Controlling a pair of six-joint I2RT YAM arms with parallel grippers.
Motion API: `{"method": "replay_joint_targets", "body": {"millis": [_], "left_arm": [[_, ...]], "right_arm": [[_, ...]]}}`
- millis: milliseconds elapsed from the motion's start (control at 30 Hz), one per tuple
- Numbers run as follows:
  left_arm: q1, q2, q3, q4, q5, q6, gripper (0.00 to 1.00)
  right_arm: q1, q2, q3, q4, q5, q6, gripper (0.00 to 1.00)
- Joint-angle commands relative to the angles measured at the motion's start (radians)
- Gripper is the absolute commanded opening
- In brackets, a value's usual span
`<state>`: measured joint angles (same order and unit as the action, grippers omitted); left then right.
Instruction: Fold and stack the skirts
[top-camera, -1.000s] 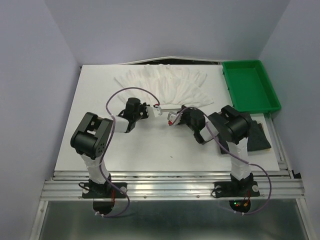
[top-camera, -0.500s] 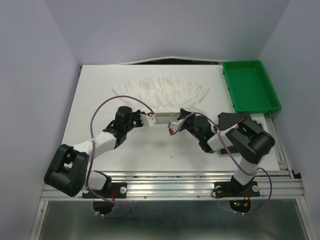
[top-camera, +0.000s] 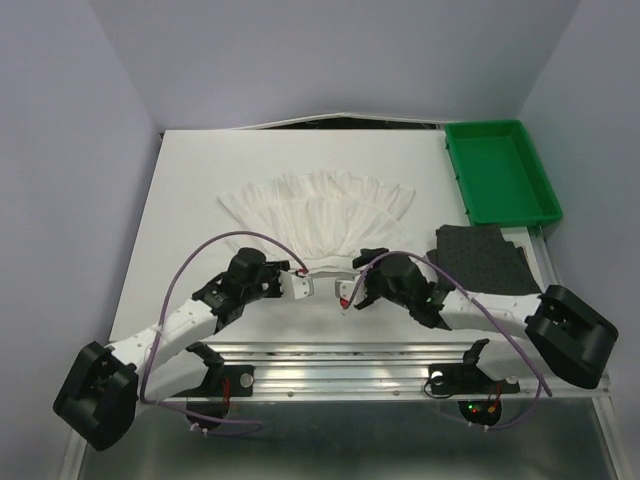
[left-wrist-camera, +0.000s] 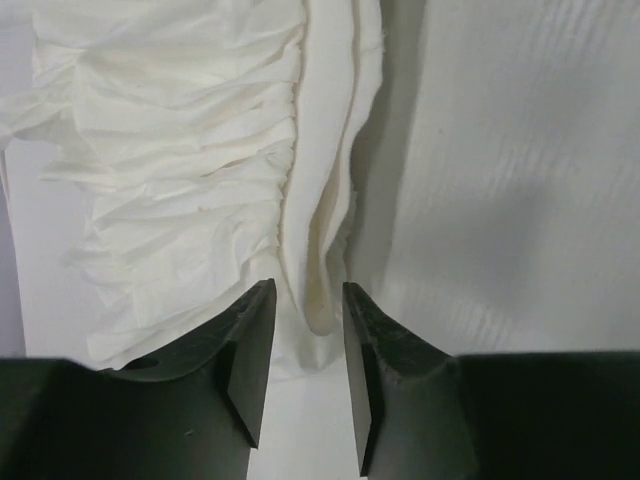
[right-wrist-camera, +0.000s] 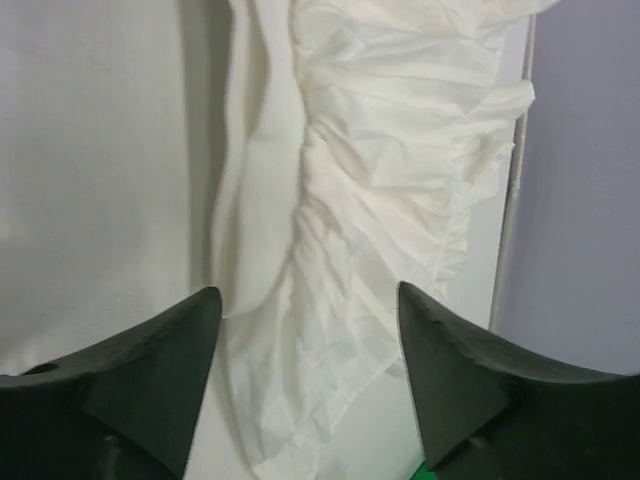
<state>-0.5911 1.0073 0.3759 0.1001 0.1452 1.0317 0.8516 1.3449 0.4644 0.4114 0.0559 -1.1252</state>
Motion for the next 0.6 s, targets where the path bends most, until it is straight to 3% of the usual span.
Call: {"method": "replay_joint_targets", "body": {"millis": [0, 133, 233, 367, 567], "left_arm": [[-0.049, -0.091, 0.011, -0.207, 0.071, -0.045, 0.47], [-0.053, -0.182, 0.127, -0.425, 0.109, -0.111, 0.48], [-0.046, -0.207, 0.242, -0.473, 0.093, -0.247, 0.47], [0.017, -0.11, 0.375, -0.455, 0.103, -0.384, 0.43], [0.215, 0.279, 0.546, -0.399, 0.182, -0.489, 0.36]], "right_arm": [[0.087, -0.136, -0.01, -0.21, -0.001, 0.07, 0.88], [0.096, -0.202, 0.168, -0.347, 0.075, 0.278, 0.94], [0.077, -0.175, 0.273, -0.414, 0.121, 0.399, 0.94], [0.018, -0.08, 0.425, -0.526, 0.082, 0.566, 0.92], [-0.166, 0.201, 0.687, -0.699, -0.04, 0.783, 0.82]]}}
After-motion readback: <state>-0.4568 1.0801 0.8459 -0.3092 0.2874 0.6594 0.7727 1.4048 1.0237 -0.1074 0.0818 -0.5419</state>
